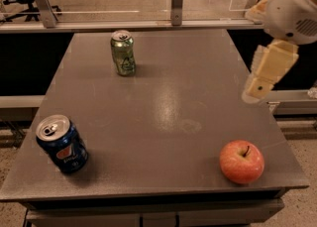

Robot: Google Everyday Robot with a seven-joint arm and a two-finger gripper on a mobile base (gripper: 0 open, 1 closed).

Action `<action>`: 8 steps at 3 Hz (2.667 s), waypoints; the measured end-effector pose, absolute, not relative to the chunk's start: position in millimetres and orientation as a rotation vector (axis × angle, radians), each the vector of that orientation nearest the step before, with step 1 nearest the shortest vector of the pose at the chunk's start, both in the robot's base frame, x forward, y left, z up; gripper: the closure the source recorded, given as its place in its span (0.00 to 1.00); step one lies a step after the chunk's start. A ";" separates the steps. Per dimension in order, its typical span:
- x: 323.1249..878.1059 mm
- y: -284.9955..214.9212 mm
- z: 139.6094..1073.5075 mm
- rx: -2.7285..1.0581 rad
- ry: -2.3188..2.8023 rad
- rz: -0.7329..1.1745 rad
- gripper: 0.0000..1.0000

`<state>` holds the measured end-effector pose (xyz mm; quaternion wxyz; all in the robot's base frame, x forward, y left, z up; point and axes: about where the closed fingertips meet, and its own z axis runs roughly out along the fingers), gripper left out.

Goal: Move green can near pepsi can

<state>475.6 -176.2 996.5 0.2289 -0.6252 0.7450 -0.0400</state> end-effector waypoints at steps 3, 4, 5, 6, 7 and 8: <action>628.7 -6.3 995.5 -1.590 1.707 0.290 0.00; 658.0 37.3 976.4 -1.461 1.714 0.496 0.00; 669.0 59.7 959.3 -1.343 1.757 0.590 0.00; 668.0 86.2 934.7 -1.312 1.785 0.641 0.00; 668.7 102.6 916.8 -1.316 1.813 0.634 0.00; 668.0 105.3 915.2 -1.320 1.814 0.636 0.17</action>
Offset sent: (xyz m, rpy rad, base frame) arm 0.1712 0.1867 0.0122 0.4399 -0.1163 0.2489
